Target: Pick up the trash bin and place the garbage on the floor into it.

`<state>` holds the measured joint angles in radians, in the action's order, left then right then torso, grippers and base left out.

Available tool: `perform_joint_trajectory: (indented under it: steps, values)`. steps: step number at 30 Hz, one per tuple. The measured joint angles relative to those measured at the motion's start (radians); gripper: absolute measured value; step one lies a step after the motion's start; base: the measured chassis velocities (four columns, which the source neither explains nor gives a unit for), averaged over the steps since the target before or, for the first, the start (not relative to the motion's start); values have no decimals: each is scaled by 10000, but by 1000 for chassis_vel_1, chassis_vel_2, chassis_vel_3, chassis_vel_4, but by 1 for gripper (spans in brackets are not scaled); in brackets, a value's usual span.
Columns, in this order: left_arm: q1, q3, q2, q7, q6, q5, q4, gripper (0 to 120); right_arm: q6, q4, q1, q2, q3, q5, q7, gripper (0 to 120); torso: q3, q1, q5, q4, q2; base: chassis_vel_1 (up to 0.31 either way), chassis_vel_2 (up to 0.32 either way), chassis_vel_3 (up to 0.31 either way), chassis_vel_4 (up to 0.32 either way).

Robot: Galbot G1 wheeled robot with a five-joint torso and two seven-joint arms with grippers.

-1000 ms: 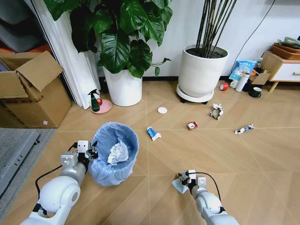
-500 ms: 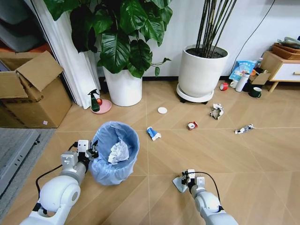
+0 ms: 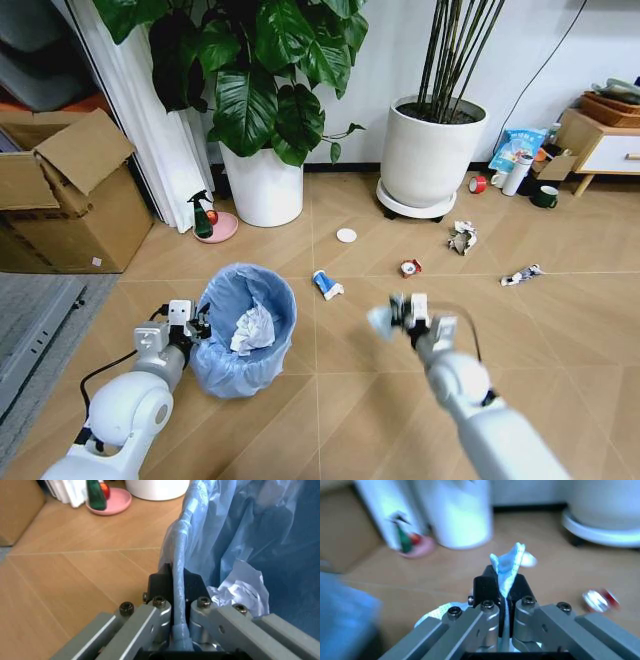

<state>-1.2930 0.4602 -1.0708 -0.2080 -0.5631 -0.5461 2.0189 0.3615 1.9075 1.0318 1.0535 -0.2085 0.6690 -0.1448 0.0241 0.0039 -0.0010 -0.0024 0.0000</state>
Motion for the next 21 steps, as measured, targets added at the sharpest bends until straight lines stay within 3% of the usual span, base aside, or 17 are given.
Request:
perform_joint_trajectory:
  steps: [4,10,16,21]
  values:
    - [291,-254,-4,59,-32,-56,-240,0,221,756,-1127,-556,1107,1327,-126,0,-1,0,3,-1,0,0,0,0,0]
    - [532,-450,-62,83,-73,-79,-444,0,154,812,-2665,-441,2973,1953,-211,0,0,0,2,1,0,0,0,0,0]
    - [699,-463,-74,109,-91,-99,-597,0,112,110,-3985,743,4813,2103,-215,0,1,0,-1,3,-1,0,0,0,0]
    - [683,-359,-75,82,-95,-162,-550,0,170,-404,-4118,1386,5452,1825,-290,0,1,1,-1,4,-1,0,0,0,0]
